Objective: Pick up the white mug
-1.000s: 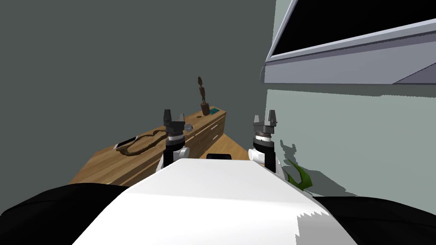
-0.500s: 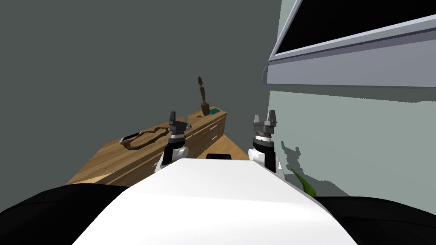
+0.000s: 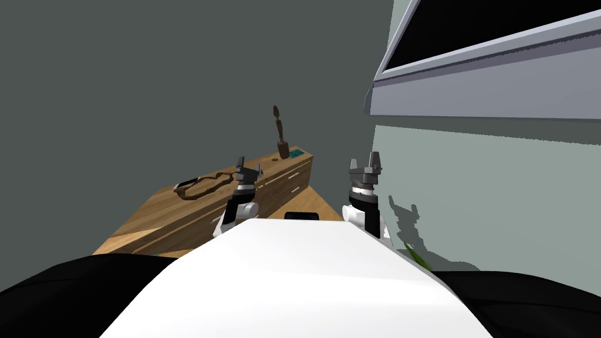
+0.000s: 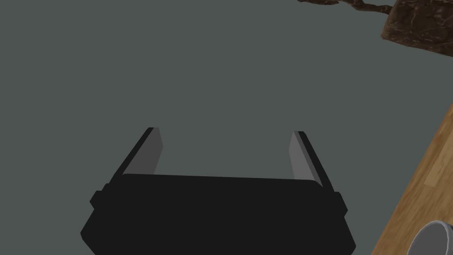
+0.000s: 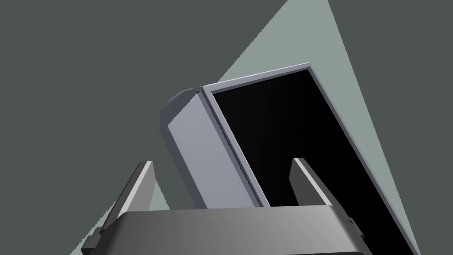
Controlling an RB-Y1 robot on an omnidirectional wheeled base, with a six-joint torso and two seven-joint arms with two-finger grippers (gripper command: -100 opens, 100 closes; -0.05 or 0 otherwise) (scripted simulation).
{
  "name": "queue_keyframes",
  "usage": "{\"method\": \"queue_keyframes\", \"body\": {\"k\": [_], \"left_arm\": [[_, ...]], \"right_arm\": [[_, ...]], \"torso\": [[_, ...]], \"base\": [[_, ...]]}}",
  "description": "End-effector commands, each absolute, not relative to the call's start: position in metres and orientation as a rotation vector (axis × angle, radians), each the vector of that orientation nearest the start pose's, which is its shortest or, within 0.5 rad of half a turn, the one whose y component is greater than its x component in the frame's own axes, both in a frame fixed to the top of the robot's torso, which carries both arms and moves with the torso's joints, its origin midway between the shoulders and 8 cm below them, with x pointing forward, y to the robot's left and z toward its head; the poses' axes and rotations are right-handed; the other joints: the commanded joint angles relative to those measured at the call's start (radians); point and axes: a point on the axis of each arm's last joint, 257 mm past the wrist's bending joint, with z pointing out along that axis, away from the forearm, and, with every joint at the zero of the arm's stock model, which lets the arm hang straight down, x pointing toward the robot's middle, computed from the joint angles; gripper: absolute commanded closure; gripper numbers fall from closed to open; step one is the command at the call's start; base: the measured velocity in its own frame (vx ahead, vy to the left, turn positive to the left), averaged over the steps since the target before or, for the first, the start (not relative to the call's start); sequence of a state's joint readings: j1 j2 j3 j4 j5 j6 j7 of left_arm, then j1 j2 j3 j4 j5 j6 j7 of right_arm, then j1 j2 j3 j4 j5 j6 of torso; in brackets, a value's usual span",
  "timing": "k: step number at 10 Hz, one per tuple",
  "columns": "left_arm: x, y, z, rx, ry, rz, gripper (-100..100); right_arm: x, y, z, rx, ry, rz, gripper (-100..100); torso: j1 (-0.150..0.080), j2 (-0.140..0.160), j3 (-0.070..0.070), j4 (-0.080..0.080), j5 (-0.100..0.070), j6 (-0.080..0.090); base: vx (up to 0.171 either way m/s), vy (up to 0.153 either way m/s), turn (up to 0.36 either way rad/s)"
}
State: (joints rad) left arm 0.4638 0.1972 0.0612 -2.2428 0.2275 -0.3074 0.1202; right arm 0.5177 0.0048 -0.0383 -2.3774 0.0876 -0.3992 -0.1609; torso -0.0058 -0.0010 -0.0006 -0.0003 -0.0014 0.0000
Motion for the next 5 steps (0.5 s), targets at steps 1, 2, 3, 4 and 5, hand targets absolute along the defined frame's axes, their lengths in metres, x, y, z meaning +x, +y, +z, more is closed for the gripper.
{"method": "queue_keyframes", "body": {"k": [1, 2, 3, 4, 5], "left_arm": [[0.388, 0.313, -0.028, -0.934, 0.748, -1.465, -100], [0.392, 0.317, -0.036, -0.973, 0.755, -1.470, -100], [0.395, 0.321, -0.045, -1.012, 0.764, -1.474, -100], [0.398, 0.325, -0.054, -1.051, 0.774, -1.475, -100], [0.401, 0.328, -0.064, -1.090, 0.787, -1.474, -100]], "right_arm": [[0.339, -0.284, 0.043, 0.684, 0.626, 1.340, 0], [0.339, -0.284, 0.043, 0.684, 0.626, 1.340, 0], [0.339, -0.284, 0.043, 0.684, 0.626, 1.340, 0], [0.339, -0.284, 0.043, 0.684, 0.626, 1.340, 0], [0.339, -0.284, 0.043, 0.684, 0.626, 1.340, 0]], "torso": [[0.000, 0.000, 0.000, 0.000, 0.000, 0.000], [0.000, -0.001, -0.001, 0.000, 0.000, 0.000], [0.000, -0.002, -0.001, 0.000, 0.000, 0.000], [0.002, -0.002, -0.001, 0.000, 0.000, 0.000], [0.002, -0.002, -0.001, 0.000, 0.001, 0.000]], "base": [[0.017, -0.092, 0.121], [0.027, -0.085, 0.115], [0.024, -0.065, 0.091], [0.027, -0.058, 0.118], [0.034, -0.049, 0.126]]}}
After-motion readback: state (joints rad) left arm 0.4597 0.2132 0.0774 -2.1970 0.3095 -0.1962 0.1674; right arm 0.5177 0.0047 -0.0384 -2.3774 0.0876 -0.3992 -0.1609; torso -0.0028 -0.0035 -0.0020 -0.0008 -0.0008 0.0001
